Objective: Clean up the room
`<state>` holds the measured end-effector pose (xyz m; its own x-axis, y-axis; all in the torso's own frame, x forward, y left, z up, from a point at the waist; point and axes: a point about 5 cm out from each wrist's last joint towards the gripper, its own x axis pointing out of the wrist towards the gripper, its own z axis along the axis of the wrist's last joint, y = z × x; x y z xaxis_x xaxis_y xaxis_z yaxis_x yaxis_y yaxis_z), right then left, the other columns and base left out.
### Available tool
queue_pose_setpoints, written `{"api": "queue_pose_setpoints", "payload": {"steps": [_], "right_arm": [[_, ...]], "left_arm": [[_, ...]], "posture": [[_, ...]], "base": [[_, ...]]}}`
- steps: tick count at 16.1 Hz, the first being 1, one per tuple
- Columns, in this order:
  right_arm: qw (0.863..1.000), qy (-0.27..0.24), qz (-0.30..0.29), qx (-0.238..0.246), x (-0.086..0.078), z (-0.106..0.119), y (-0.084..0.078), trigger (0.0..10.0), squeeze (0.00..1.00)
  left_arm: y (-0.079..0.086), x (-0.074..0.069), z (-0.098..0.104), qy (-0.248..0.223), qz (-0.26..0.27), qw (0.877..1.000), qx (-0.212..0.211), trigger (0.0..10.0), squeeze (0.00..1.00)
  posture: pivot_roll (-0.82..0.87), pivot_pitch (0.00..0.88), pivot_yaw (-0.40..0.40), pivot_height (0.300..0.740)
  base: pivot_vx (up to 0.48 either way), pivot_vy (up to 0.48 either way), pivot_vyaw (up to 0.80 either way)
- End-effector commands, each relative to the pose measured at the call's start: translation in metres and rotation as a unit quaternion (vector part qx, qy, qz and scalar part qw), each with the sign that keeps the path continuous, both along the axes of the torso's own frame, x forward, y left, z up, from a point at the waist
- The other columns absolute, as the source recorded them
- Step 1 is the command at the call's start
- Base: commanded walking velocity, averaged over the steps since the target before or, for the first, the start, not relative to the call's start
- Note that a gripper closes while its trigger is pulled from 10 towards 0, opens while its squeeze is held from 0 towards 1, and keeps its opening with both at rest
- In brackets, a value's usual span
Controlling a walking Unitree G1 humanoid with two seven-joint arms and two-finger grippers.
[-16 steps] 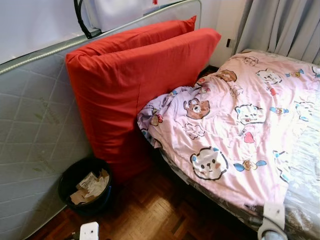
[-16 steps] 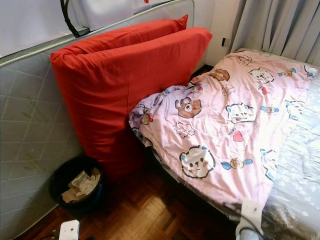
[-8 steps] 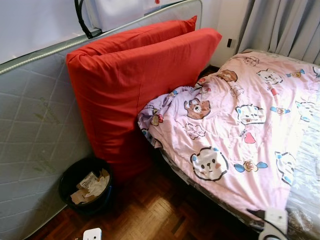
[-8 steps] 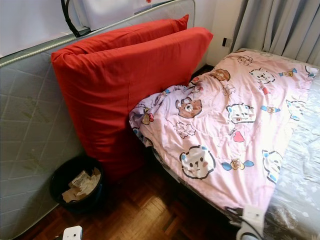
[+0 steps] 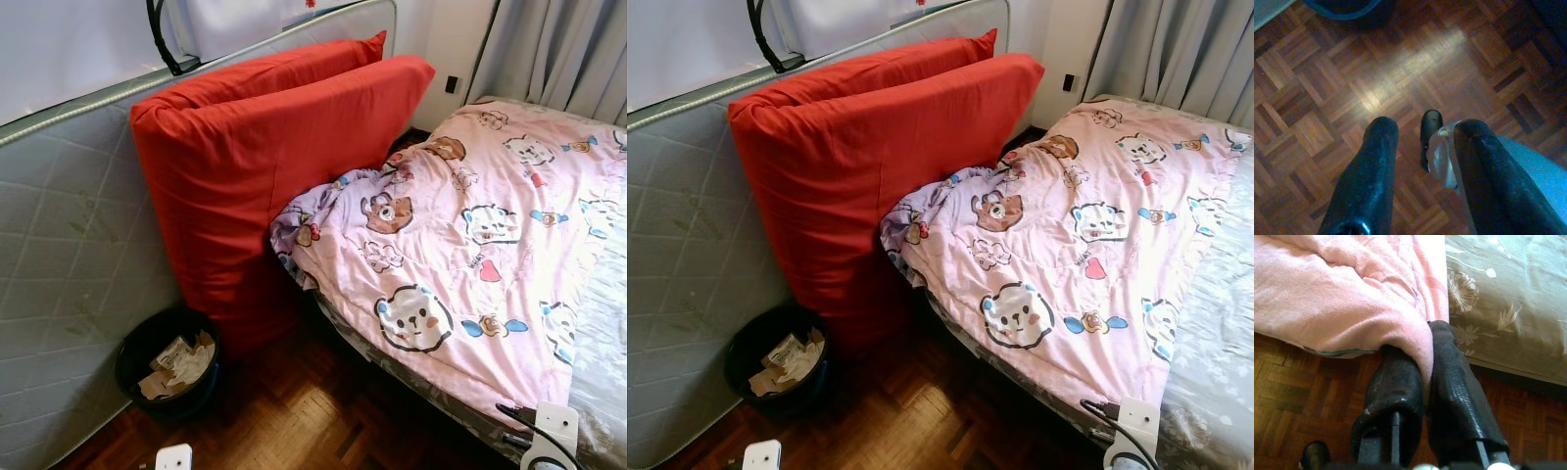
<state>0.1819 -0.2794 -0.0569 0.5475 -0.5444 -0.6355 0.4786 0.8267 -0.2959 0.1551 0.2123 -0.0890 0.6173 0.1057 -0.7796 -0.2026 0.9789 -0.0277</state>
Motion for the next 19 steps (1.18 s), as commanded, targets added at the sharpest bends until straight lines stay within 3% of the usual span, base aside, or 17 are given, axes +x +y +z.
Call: {"api": "queue_pose_setpoints", "payload": {"steps": [1,5,6,7,8,15,19], "right_arm": [[1.000,0.003,-0.009,0.001,-0.002,-0.001,0.000,10.0,0.00],[1.000,0.017,-0.018,-0.011,-0.006,-0.001,-0.005,10.0,0.00],[1.000,0.016,-0.017,-0.012,-0.006,-0.001,-0.005,10.0,0.13],[1.000,0.015,-0.018,-0.014,-0.005,-0.001,-0.006,10.0,0.65],[1.000,0.015,-0.019,-0.017,-0.005,0.000,-0.007,10.0,1.00],[0.999,0.020,-0.028,-0.036,-0.006,0.002,-0.011,10.0,1.00],[0.999,0.018,-0.030,-0.034,-0.006,0.002,-0.011,10.0,0.99]], "left_arm": [[0.003,-0.003,-0.001,0.013,-0.003,1.000,0.005,10.0,0.00],[0.002,0.001,0.000,0.011,-0.003,1.000,0.005,10.0,0.00],[0.002,0.001,0.000,0.012,-0.003,1.000,0.004,10.0,0.00],[0.001,0.001,0.000,0.012,-0.003,1.000,0.004,10.0,0.00],[0.002,0.000,0.000,0.012,-0.003,1.000,0.004,10.0,0.00],[0.010,-0.012,-0.003,0.024,0.002,1.000,0.005,10.0,0.00],[0.008,-0.005,-0.001,0.020,0.001,1.000,0.004,10.0,0.00]], "posture": [[-0.03,0.015,0.026,0.740],[-0.03,0.014,0.026,0.740],[-0.03,0.014,0.025,0.740],[-0.03,0.014,0.025,0.740],[-0.03,0.014,0.025,0.740],[-0.03,0.014,0.024,0.740],[-0.03,0.012,0.024,0.740]], "base": [[0.000,0.000,0.00],[0.000,0.000,0.00],[0.000,0.000,0.00],[0.000,0.000,0.00],[0.000,0.000,0.00],[0.000,0.000,0.00],[0.000,0.000,0.00]]}}
